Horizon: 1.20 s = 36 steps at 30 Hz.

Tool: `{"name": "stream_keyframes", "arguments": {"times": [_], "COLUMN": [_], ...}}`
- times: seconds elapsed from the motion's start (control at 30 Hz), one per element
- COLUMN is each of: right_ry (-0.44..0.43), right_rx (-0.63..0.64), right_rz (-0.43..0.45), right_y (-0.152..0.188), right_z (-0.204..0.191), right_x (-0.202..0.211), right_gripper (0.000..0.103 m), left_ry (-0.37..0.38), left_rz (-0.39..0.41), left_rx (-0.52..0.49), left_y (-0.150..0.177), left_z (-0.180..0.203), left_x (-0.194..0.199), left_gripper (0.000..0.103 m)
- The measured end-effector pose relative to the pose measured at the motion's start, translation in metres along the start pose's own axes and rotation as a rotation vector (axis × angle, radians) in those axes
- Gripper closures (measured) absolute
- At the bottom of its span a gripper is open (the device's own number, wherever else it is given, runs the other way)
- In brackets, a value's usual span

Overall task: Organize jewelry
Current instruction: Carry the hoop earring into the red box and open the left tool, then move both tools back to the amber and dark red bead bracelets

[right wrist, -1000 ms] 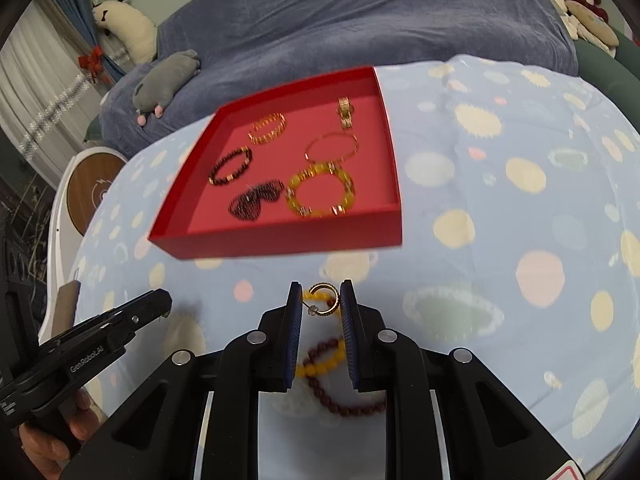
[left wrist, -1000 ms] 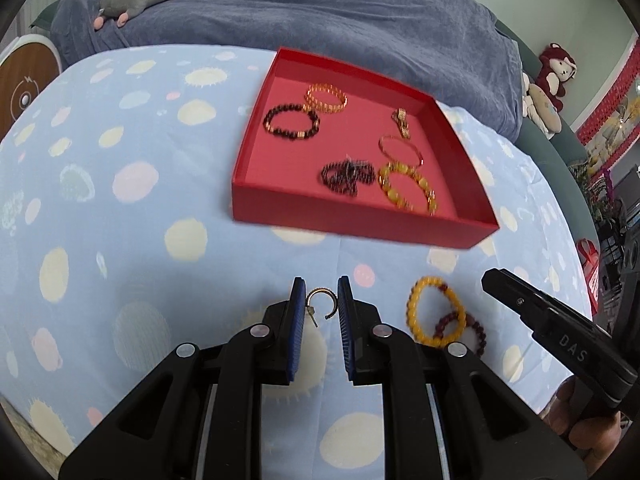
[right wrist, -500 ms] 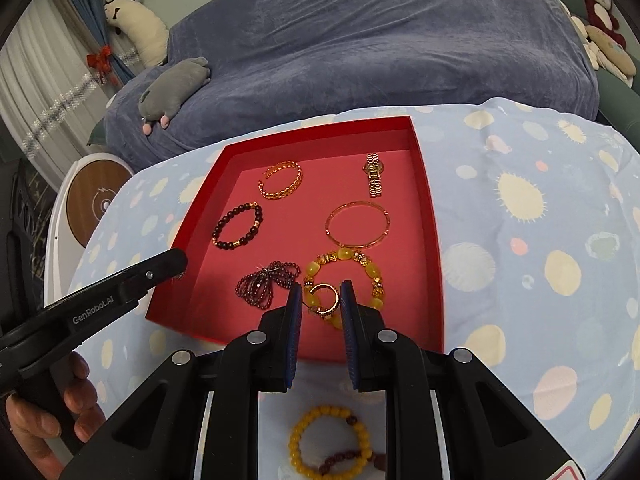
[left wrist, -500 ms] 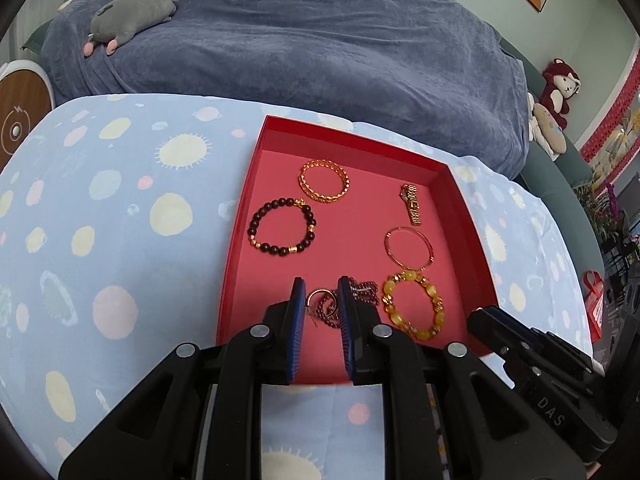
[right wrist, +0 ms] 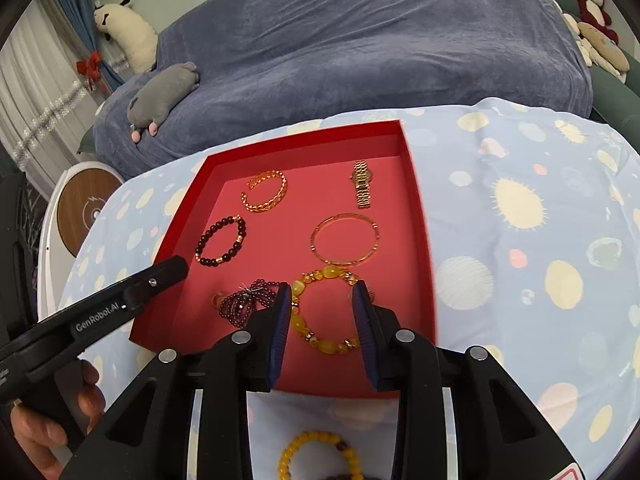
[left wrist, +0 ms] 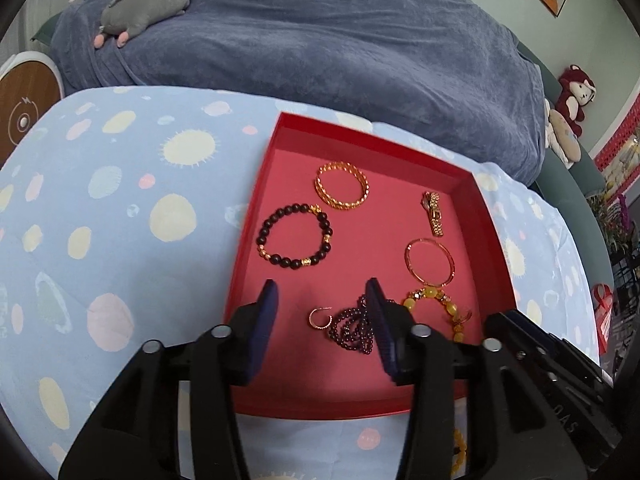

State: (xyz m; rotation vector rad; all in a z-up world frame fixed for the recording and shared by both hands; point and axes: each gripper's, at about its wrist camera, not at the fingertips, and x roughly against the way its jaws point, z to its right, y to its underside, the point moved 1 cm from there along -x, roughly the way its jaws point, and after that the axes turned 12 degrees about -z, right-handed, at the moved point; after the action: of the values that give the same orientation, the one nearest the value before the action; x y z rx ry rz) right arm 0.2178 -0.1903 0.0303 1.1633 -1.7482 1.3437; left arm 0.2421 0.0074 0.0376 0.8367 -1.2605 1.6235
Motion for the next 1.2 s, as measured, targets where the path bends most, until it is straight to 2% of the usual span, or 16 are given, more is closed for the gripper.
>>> {"name": "stream_keyframes", "arguments": {"times": [0.13,0.37,0.7,0.93,1.2], "right_ry": [0.000,0.007,0.037,0.047,0.058], "right_rx": [-0.028,-0.084,-0.078,-0.073,-0.067], "right_rz": [0.015,-0.003,-0.060,-0.102,-0.123], "right_y": [0.016,0.063,0.114,0.135,0.141], "right_z": [0.015,0.039,0.041,0.039,0.040], "right_x": [0.019,0.042,0.043,0.030,0.019], "right_gripper": [0.072,0.072,0.072,0.072,0.072], "left_ry": [0.014,0.027,0.043,0.056,0.060], "left_rz": [-0.002,-0.024,-0.082,-0.123,-0.159], "left_rx": [-0.004,-0.021,-0.027,-0.043,-0.080], "left_y": [0.012,0.054,0.103,0.122,0.129], "left_z": [0.000,0.007,0.016,0.027,0.050], "left_x": [0.010,0.021,0.023,0.015,-0.004], "left_gripper": [0.058,0.058,0.058,0.058,0.058]}}
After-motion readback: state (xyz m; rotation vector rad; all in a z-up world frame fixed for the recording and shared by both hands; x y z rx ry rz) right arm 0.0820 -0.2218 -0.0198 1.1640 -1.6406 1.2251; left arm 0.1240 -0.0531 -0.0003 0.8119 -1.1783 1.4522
